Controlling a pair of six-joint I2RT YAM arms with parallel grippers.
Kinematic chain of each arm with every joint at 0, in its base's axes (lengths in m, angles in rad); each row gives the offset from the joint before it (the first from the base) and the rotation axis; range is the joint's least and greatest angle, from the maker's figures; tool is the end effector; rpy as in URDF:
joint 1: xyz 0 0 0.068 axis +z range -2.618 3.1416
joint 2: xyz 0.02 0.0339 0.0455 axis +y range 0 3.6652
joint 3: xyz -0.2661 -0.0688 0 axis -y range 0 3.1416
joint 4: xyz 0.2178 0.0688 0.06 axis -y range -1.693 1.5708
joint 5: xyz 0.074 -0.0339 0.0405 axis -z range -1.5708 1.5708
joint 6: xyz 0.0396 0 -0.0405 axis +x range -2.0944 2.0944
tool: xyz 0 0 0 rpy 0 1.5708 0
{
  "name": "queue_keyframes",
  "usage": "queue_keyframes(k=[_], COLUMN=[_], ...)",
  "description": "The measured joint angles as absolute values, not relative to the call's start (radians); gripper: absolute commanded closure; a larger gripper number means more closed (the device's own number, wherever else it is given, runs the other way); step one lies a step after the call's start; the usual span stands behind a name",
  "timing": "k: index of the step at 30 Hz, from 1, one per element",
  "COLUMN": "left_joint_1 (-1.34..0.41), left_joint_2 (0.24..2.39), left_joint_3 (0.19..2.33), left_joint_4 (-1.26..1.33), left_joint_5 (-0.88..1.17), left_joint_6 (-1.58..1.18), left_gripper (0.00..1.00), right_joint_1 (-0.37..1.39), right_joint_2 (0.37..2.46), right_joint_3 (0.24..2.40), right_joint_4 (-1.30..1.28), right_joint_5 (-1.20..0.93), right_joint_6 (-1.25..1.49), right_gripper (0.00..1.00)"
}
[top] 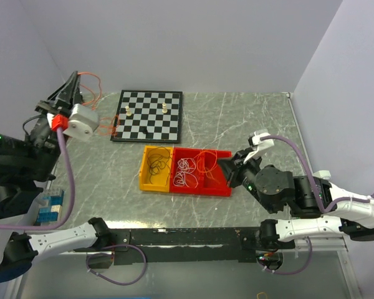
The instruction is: Untangle the cables
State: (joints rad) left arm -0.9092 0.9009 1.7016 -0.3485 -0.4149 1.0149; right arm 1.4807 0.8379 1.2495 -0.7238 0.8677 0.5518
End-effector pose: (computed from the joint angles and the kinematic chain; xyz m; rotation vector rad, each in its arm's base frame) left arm 0.0510 -0.0395 0.5684 0.6938 0.9363 0.3254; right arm 0.0402 0.1092 0.4228 -0.2520 1.7994 0.6456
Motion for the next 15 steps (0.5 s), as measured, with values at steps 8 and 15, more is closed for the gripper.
queue_keyframes(k=[8,15], left_joint_1=[-0.908,-0.908], left_joint_2=[0.883,0.883], left_joint_3=[1.689,1.647], left_joint_4=[-0.345,-0.343], left_joint_5=[-0.406,-0.404], left_joint_6=[1.008,1.008], left_gripper=[0.99,0.99], right_joint_1=[1.339,1.113], right_joint_2=[0.835,0.823], right_joint_3=[1.258,1.122], right_joint_4=[-0.628,-0.562], right_joint_5=[0.88,0.765], right_joint_6=[0.348,0.308], right_gripper=[1.0,1.0])
